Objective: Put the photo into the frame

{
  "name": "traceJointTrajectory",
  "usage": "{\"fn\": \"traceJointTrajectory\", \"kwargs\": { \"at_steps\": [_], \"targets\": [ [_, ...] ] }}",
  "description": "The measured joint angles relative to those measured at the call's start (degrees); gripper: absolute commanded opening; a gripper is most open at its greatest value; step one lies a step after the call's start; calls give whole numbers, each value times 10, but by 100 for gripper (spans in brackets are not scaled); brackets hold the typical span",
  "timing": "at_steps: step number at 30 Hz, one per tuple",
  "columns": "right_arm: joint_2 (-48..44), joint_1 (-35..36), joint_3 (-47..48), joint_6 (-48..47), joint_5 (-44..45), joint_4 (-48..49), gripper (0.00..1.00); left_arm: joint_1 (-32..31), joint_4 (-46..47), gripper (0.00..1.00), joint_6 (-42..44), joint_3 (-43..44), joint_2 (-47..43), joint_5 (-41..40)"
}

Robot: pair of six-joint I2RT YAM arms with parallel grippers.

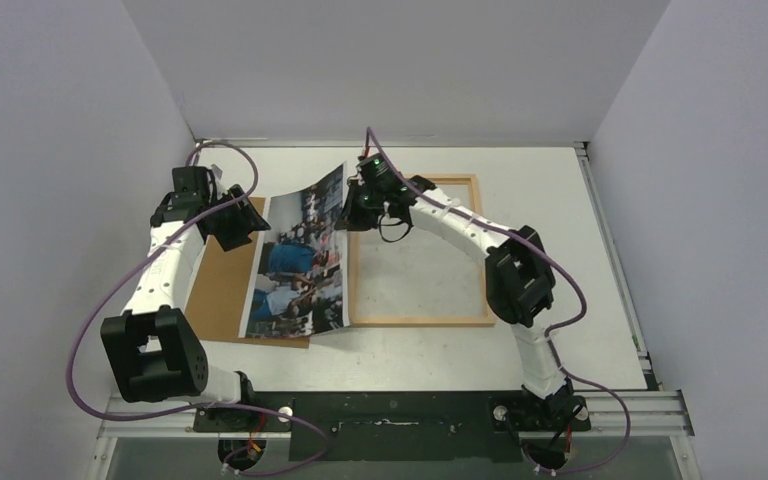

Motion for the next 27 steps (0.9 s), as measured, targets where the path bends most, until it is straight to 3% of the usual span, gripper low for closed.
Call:
{"fn": "traceJointTrajectory", "kwargs": {
  "at_steps": [8,15,22,27],
  "targets": [
    [-111,-80,13,-61,-23,-99,0,-27,1,62,21,38,-6,40],
    [-209,-132,12,-62,31,-142,0,-174,27,64,57,87,-6,28],
    [-254,-135,9,-61,144,-216,0,-257,86,84,84,91,-11,7],
    [-283,-135,-26,-7,214,-217,0,-365,185,85,129,52,-72,-19]
  ]
}}
